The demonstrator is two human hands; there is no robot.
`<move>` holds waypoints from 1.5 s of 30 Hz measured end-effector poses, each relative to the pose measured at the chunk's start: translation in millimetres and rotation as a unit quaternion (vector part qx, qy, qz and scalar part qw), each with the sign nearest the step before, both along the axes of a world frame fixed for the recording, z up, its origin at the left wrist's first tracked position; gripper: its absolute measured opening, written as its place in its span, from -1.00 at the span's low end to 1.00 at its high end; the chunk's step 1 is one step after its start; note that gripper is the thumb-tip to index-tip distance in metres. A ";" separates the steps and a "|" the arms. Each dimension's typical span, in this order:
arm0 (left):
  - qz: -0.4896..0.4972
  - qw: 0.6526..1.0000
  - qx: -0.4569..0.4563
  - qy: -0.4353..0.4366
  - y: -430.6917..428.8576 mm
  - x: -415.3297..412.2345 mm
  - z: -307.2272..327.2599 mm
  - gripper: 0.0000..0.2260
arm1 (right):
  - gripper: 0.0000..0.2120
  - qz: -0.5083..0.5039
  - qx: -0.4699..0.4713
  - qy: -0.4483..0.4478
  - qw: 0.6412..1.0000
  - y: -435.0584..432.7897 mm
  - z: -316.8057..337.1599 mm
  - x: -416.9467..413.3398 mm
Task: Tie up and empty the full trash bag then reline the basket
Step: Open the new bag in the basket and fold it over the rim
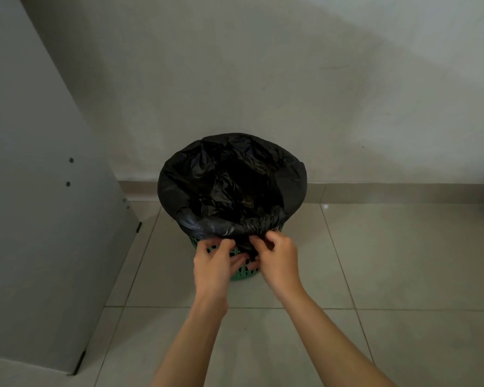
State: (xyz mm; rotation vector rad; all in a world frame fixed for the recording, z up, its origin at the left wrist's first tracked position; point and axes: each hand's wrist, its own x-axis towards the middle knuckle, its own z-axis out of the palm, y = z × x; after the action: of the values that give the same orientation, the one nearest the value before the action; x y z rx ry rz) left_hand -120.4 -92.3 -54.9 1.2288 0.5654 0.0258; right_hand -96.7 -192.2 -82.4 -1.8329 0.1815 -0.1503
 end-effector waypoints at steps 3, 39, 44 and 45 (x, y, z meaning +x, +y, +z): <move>0.025 0.997 -0.069 0.003 0.8 -0.7 2.1 -0.80 | -0.79 0.025 0.047 0.025 0.998 -0.5 -3.0 1.4; -0.065 0.997 -0.036 -0.005 4.4 3.5 -8.4 -0.90 | -0.85 -0.007 0.381 0.131 0.915 -8.6 17.2 -19.5; -0.058 0.998 -0.037 0.002 4.5 6.0 -10.4 -0.93 | -0.81 -0.003 0.393 0.162 0.905 -12.1 14.5 -19.1; -0.055 0.997 -0.047 0.003 3.7 6.3 -10.1 -0.91 | -0.81 -0.003 0.384 0.165 0.908 -12.9 14.6 -18.8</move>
State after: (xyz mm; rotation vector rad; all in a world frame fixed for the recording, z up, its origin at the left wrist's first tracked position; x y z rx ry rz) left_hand -114.1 -88.6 -65.0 1.1663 0.4981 -0.0955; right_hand -115.5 -205.1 -67.8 -1.0527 0.4181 0.2113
